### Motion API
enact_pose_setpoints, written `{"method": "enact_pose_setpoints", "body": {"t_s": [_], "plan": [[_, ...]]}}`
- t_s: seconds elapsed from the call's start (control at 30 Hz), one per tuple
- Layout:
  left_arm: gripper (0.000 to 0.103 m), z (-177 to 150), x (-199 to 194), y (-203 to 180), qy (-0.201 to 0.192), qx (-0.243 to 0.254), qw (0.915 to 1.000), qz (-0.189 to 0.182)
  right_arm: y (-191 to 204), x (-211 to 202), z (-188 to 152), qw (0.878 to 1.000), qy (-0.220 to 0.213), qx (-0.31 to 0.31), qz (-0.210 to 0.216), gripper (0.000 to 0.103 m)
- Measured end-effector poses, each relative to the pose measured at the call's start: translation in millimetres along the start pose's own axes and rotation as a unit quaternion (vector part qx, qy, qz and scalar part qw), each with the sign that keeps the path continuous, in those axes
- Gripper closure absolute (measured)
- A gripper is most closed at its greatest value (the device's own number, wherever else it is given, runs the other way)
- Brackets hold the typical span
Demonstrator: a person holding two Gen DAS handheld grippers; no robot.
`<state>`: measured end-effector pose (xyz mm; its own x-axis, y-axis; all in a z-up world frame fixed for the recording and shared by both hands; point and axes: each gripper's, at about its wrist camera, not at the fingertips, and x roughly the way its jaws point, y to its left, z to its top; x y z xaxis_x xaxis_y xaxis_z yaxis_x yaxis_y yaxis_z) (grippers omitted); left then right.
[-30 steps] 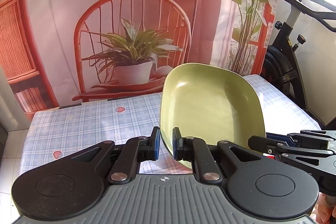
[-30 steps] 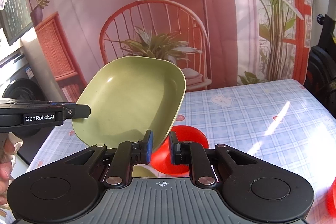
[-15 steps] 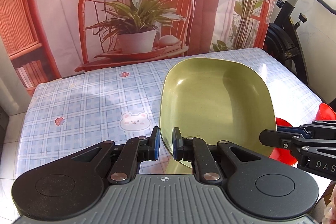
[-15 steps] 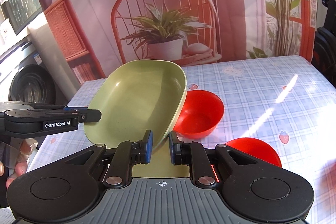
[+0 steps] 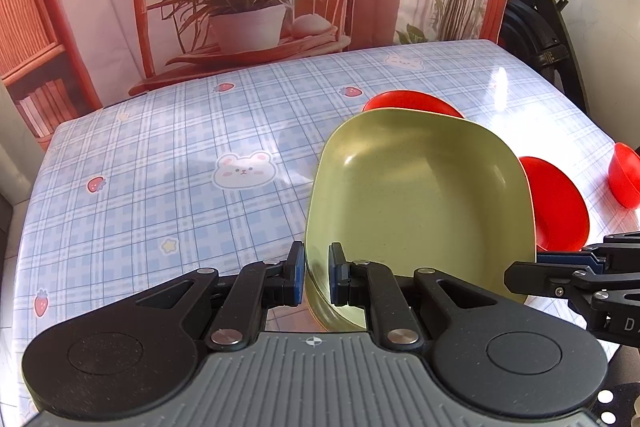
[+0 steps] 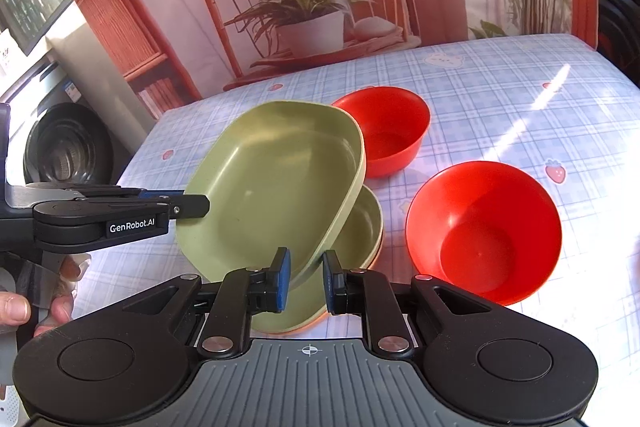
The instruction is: Organize plates and bowls
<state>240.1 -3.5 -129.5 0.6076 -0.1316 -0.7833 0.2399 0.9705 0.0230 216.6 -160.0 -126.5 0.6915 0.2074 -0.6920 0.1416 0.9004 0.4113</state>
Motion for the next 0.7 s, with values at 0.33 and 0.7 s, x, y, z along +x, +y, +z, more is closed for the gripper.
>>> {"method": "enact_pose_setpoints", "body": {"t_s": [0.33,0.7], "plan": [[0.090,-8,15,3,0.019,0.010,0.9998,0.003,0,7,-12,1.000,0.023,0.009,0.016,0.086],[0.090,-9,20,1,0.020,0.014,0.9997,0.006,-7,14,-15,0.999,0.033,0.028,0.021,0.086]]}}
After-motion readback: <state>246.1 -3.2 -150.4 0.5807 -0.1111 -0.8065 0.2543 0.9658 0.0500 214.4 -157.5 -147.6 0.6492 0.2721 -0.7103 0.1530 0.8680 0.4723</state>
